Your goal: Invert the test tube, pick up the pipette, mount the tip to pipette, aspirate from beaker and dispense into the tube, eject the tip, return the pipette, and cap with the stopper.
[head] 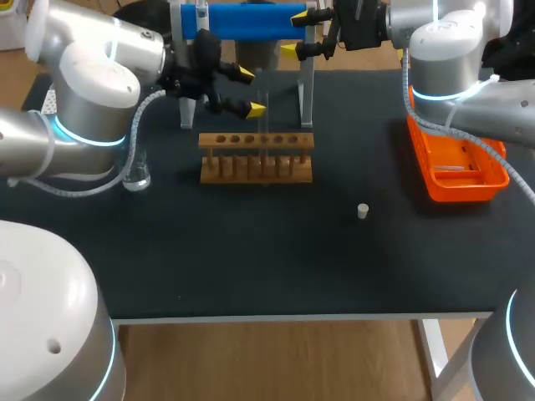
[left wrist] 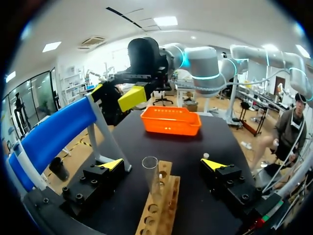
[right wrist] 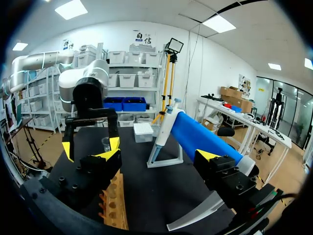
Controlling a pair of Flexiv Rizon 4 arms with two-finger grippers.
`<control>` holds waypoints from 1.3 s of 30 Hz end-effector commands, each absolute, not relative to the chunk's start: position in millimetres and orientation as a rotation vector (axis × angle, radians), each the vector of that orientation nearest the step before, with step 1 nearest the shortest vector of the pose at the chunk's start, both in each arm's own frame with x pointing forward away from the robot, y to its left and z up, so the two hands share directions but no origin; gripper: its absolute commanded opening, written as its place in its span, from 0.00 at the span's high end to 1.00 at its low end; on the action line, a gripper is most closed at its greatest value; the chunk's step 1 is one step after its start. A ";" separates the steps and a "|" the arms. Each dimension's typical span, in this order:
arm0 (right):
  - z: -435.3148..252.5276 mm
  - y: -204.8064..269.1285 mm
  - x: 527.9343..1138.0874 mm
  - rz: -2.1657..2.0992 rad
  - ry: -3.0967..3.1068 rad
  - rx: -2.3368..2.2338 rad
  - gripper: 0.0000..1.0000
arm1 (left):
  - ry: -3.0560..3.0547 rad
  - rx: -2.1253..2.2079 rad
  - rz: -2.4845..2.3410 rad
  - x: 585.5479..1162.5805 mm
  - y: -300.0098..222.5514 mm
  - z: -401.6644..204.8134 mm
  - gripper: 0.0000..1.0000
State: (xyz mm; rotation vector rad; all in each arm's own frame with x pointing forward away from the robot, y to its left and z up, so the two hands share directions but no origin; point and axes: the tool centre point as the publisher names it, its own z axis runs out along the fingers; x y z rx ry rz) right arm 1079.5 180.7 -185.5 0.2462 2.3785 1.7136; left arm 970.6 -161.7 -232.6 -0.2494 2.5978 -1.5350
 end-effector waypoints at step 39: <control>-185.3 180.4 1078.2 1.712 2.376 0.248 0.00 | 2.669 -0.166 -1.439 989.6 -193.5 -295.3 0.00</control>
